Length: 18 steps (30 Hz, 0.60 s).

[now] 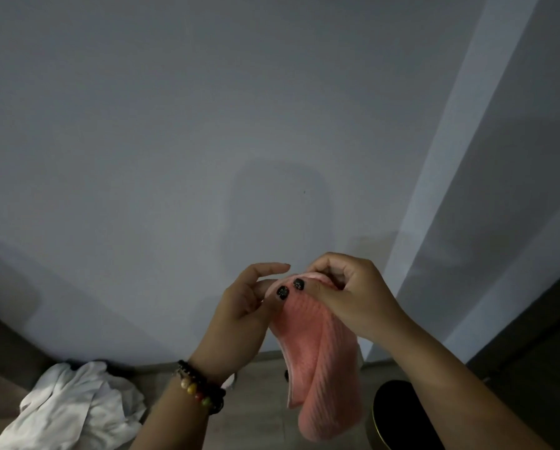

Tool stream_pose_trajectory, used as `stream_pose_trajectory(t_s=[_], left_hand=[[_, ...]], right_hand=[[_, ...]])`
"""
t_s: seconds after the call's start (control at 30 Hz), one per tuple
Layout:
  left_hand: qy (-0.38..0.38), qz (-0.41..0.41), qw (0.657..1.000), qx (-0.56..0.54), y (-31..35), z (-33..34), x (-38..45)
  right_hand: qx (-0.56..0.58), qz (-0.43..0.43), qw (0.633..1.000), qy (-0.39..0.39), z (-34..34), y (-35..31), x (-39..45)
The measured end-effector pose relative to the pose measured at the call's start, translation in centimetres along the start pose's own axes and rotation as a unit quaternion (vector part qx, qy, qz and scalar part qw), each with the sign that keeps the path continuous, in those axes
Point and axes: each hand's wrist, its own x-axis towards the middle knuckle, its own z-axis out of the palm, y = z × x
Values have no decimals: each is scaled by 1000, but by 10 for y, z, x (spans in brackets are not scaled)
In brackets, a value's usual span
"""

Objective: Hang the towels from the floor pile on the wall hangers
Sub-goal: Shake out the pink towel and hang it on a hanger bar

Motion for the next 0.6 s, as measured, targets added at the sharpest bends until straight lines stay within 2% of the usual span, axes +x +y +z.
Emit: stream_pose_trajectory(t_s=[0.17,0.37,0.47,0.6], left_hand=[[20,40,994,101,-4,-9,27],[-28,91,976,194,6,-24,71],[-54,119,961,243,24,-41,89],[-32,130,948,289,42,-79,107]], right_hand=[[-31,59,996,-62,1,17,5],[-70,142,975,-156,7,57,11],[-130,189,951,-207,3,76,12],[-292,223,901,-233,-16,100,18]])
